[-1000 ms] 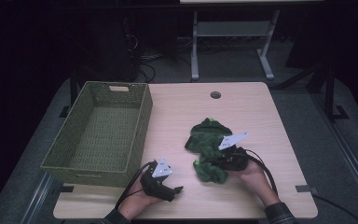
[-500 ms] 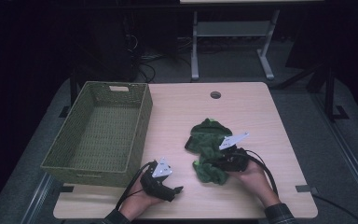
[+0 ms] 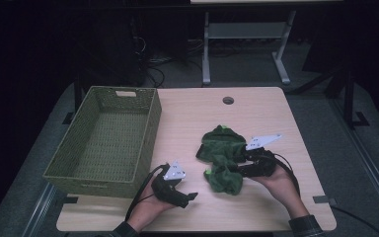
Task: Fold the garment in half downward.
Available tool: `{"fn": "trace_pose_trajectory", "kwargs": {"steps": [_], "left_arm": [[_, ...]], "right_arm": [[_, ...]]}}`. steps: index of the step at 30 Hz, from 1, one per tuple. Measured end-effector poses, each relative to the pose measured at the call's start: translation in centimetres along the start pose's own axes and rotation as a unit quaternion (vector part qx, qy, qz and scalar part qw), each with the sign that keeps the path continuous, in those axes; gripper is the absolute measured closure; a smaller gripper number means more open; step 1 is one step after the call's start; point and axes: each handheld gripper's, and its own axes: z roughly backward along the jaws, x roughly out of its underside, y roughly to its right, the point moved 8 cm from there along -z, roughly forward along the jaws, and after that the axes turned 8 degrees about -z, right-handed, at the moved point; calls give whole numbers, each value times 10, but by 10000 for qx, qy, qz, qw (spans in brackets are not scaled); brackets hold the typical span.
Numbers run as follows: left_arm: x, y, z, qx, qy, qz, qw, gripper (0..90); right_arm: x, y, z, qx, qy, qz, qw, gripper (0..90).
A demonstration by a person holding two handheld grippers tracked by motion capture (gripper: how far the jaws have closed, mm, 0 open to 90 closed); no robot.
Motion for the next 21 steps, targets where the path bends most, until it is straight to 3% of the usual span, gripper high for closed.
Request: {"fn": "trace_pose_trajectory", "kwargs": {"steps": [2, 5, 8, 11, 15, 21], "left_arm": [[-5, -2, -2, 81, -49, -65, 9999, 154], [-16, -6, -6, 111, -26, -75, 9999, 157], [-29, -13, -8, 101, 0, -100, 9999, 166], [-44, -23, -9, 155, 82, -72, 9998, 189], [-61, -41, -15, 9, 130, -104, 9999, 217], [-81, -66, -24, -215, 204, -61, 9995, 232]], "right_arm": [[-4, 4, 5, 141, 141, 50, 9998, 515], [-8, 11, 9, 282, 144, 29, 9995, 498], [-13, 16, 13, 266, 310, -52, 9992, 453], [-18, 24, 15, 401, 355, -130, 9985, 425], [-25, 36, 14, 516, 280, -293, 9978, 386], [-35, 51, 11, 645, 295, -233, 9972, 414]]}}
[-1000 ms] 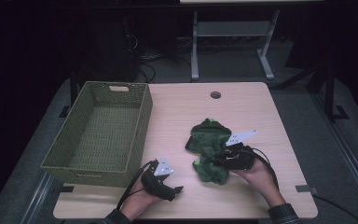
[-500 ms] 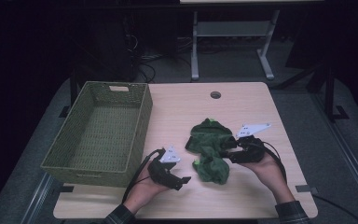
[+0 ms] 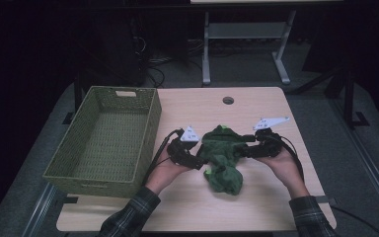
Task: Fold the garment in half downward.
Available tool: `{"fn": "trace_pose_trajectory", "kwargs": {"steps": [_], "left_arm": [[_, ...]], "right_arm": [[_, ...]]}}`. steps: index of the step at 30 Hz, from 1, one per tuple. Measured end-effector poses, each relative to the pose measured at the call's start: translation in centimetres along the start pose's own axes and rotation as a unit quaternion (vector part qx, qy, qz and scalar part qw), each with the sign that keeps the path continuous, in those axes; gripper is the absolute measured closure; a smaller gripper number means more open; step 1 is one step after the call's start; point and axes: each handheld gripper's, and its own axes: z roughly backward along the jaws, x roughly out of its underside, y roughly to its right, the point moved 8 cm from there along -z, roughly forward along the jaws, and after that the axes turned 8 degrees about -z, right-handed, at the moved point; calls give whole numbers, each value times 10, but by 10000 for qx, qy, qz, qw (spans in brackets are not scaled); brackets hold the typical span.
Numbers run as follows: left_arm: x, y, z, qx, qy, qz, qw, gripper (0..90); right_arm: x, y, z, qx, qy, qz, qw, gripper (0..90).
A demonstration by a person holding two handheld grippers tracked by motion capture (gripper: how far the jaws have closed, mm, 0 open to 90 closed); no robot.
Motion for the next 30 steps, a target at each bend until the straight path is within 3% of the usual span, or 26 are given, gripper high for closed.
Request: {"fn": "trace_pose_trajectory", "kwargs": {"steps": [8, 12, 18, 26, 30], "left_arm": [[-14, -29, -20, -63, -24, -6, 10000, 351], [-11, -44, -38, -127, -128, 132, 9998, 379], [-3, -63, -63, -144, -367, 172, 9991, 429], [1, -70, -86, -53, -498, 153, 9986, 542], [-2, -68, -90, -21, -552, 39, 9985, 704]], "right_arm": [[-13, 21, -11, 79, 130, -114, 9998, 468], [-11, 32, -25, 189, -57, -206, 9996, 481], [-10, 46, -46, 272, -197, -199, 9992, 525], [1, 60, -71, 344, -384, -313, 9982, 630], [4, 65, -75, 383, -424, -342, 9978, 767]]}}
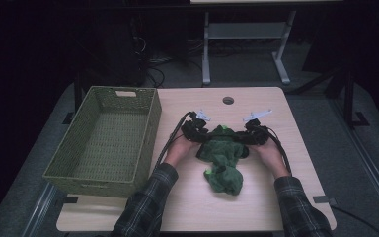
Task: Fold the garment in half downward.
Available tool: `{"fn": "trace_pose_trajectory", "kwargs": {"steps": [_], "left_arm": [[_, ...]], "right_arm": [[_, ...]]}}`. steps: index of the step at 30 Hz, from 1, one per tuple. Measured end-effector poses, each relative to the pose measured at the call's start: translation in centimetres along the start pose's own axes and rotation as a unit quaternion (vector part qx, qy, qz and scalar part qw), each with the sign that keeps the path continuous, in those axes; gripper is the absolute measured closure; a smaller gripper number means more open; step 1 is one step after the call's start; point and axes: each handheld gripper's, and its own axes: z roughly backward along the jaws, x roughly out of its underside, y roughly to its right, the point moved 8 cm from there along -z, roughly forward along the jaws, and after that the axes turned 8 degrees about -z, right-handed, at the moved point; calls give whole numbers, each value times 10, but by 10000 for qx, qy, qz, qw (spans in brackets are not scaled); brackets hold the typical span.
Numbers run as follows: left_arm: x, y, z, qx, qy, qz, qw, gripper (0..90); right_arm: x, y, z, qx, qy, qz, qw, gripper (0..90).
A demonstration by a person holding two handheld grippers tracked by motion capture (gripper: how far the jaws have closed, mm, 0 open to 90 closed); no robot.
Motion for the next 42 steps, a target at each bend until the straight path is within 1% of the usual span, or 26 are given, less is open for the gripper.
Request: {"fn": "trace_pose_trajectory", "kwargs": {"steps": [1, 2, 4, 5, 6, 8, 9, 10, 12, 14, 15, 16, 17, 21, 22, 23, 24, 27, 30, 36, 37, 38, 39, 42], "left_arm": [[0, 1, -1, -6, -47, -30, 10000, 736], [0, 1, -2, -15, -87, -51, 9999, 764], [-1, 2, -1, 6, -67, 5, 10000, 844], [-3, 3, 0, 22, -32, 38, 10000, 863], [-4, 3, 2, 35, -2, 78, 10000, 869], [-7, 3, 6, 3, 56, 76, 10000, 873], [-10, 3, 9, -1, 122, 109, 9999, 873], [-13, 2, 12, -20, 175, 125, 9998, 873], [-21, 0, 18, -45, 308, 167, 9994, 873], [-29, -1, 25, -67, 395, 147, 9991, 873], [-33, -2, 28, -103, 423, 132, 9990, 873], [-37, -4, 31, -139, 454, 117, 9988, 873], [-42, -5, 34, -162, 506, 114, 9985, 873], [-57, -10, 49, -258, 669, 72, 9974, 872], [-59, -11, 52, -262, 705, 70, 9971, 872], [-61, -11, 55, -272, 738, 54, 9969, 871], [-63, -10, 58, -276, 788, 68, 9965, 871], [-64, -4, 68, -220, 906, 53, 9956, 871], [-61, 3, 76, -217, 987, 11, 9949, 869], [-57, 23, 90, -102, 1137, -57, 9934, 869], [-56, 26, 94, -87, 1149, -121, 9933, 869], [-56, 30, 97, -65, 1190, -143, 9928, 869], [-56, 34, 99, -36, 1238, -155, 9922, 869], [-53, 46, 105, -3, 1257, -268, 9917, 869]], "right_arm": [[0, 1, 0, 14, -1, -11, 10000, 807], [0, 1, 0, 24, 8, -25, 10000, 828], [-1, 2, 2, 10, 43, -58, 10000, 858], [-1, 2, 4, -4, 61, -69, 10000, 862], [-2, 1, 5, -7, 68, -79, 9999, 864], [-4, -1, 10, -3, 144, -44, 9999, 864], [-6, -1, 12, 15, 199, 2, 9998, 864], [-9, -2, 16, 18, 269, -17, 9996, 865], [-14, -2, 22, 12, 433, 26, 9991, 867], [-20, -3, 27, -22, 346, -22, 9994, 867], [-24, -4, 30, 0, 373, 21, 9993, 869], [-30, -5, 34, 34, 494, 54, 9988, 869], [-35, -6, 36, 8, 449, 56, 9990, 869], [-53, -7, 48, 91, 585, 151, 9981, 869], [-56, -7, 52, 72, 647, 163, 9977, 869], [-58, -7, 54, 44, 627, 110, 9980, 869], [-59, -7, 56, 52, 654, 141, 9977, 869], [-61, -12, 65, -43, 746, 165, 9971, 869], [-56, -19, 72, -145, 827, 268, 9961, 869], [-40, -33, 82, -265, 799, 463, 9954, 869], [-38, -36, 85, -277, 828, 506, 9949, 869], [-36, -39, 88, -294, 859, 562, 9943, 869], [-34, -42, 91, -321, 860, 579, 9941, 869], [-27, -50, 98, -450, 852, 610, 9935, 869]]}}
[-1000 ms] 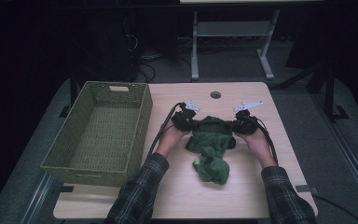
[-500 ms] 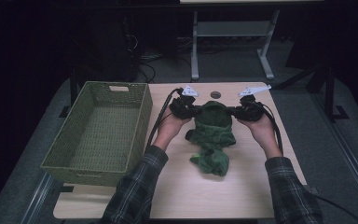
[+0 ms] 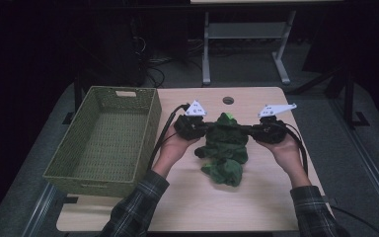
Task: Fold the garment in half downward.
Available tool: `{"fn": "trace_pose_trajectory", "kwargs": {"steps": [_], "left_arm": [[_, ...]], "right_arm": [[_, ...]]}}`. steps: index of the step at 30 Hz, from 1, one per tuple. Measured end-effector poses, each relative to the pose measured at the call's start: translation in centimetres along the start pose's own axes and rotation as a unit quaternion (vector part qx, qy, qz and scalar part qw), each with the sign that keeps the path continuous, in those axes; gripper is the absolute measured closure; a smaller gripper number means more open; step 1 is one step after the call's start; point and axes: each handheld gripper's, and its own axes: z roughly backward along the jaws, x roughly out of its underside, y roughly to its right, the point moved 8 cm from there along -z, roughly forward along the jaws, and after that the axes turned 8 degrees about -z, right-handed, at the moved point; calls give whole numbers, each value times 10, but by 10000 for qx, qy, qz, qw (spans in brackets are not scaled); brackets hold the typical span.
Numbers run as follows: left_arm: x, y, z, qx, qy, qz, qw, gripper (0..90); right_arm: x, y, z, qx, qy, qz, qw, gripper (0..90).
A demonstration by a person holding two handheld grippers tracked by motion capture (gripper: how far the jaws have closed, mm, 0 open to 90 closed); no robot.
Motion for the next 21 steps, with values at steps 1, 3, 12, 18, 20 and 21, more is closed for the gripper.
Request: {"fn": "trace_pose_trajectory", "kwargs": {"steps": [1, 3, 12, 18, 20, 21], "left_arm": [[0, 4, 2, 33, 28, -16, 10000, 869], [2, 9, 7, 22, 19, -118, 9999, 869], [14, 38, 17, 455, 55, -186, 9988, 870], [27, 55, 18, 682, -100, -281, 9972, 870], [30, 59, 19, 794, -93, -250, 9965, 870], [31, 61, 20, 820, -89, -248, 9963, 870]], "right_arm": [[1, -3, 2, 4, 53, 58, 10000, 869], [5, -10, 7, -50, 58, 112, 9999, 869], [29, -32, 15, -186, -46, 286, 9994, 869], [47, -43, 19, -268, -171, 341, 9989, 869], [53, -46, 21, -296, -157, 352, 9988, 869], [57, -47, 22, -289, -177, 360, 9988, 869]]}}
